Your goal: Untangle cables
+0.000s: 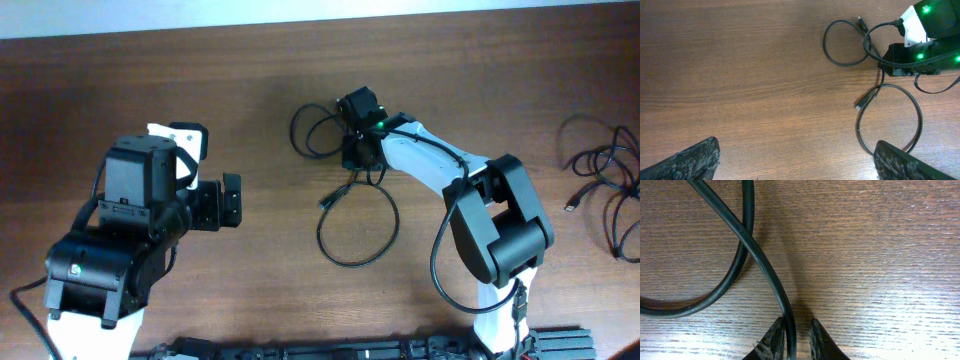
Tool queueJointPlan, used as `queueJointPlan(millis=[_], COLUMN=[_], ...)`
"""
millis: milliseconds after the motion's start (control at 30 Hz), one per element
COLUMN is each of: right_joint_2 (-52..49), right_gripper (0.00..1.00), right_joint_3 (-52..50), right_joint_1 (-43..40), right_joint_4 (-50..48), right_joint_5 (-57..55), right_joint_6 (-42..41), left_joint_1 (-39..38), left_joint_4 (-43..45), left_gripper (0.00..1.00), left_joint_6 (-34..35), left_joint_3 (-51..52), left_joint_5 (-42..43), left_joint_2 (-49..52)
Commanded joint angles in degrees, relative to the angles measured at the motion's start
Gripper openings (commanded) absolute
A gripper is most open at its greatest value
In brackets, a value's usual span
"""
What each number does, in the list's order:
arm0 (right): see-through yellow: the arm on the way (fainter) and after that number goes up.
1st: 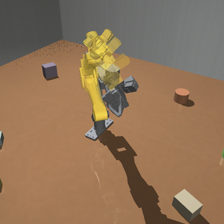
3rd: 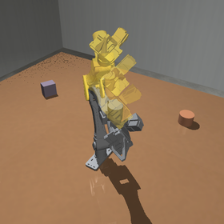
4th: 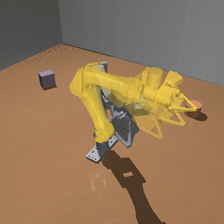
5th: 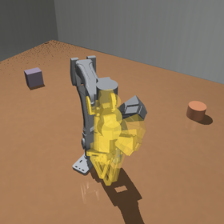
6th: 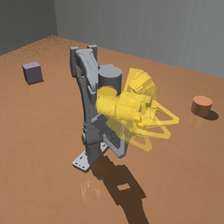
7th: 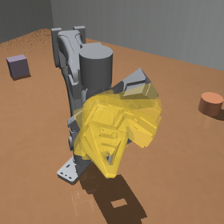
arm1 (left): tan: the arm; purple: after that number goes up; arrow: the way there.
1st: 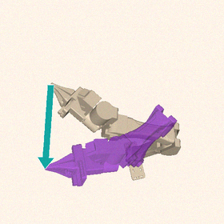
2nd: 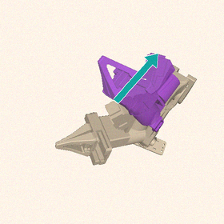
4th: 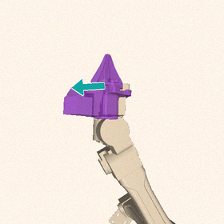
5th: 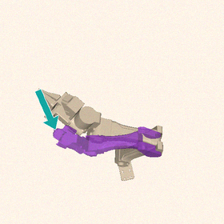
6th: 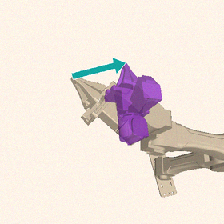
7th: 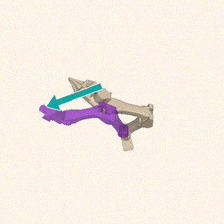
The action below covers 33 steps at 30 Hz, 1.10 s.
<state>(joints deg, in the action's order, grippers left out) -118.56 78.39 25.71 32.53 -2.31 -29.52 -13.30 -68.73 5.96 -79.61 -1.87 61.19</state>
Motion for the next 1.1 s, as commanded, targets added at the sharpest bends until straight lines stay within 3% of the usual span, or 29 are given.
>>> queueJointPlan(millis=[0, 67, 233, 300, 1067], right_joint_2=[-5.57, -5.57, -5.57, -5.57, -1.60], right_gripper=[0.15, 0.10, 0.09, 0.04, 0.04], right_joint_3=[-2.62, -2.64, -2.64, -2.64, 0.81], right_joint_1=[-0.07, -0.07, -0.44, -0.68, -0.72], right_joint_4=[1.84, 3.37, 6.51, 6.73, 11.26], right_joint_5=[-4.68, -8.74, -17.00, -16.33, -14.93], right_joint_6=[0.31, 0.28, 0.44, 0.50, 0.57], left_joint_1=[0.35, 0.35, 0.35, 0.35, 0.35], left_joint_4=[0.09, 0.09, 0.09, 0.09, 0.09], left_gripper=[0.99, 0.99, 0.99, 0.99, 0.99], left_joint_6=[-0.90, -0.90, -0.90, -0.90, -0.90], left_joint_3=[-1.07, -1.07, -1.07, -1.07, -1.07], left_joint_5=[0.66, 0.66, 0.66, 0.63, 0.66], left_joint_2=[-0.04, -0.02, -0.04, -0.02, -0.02])
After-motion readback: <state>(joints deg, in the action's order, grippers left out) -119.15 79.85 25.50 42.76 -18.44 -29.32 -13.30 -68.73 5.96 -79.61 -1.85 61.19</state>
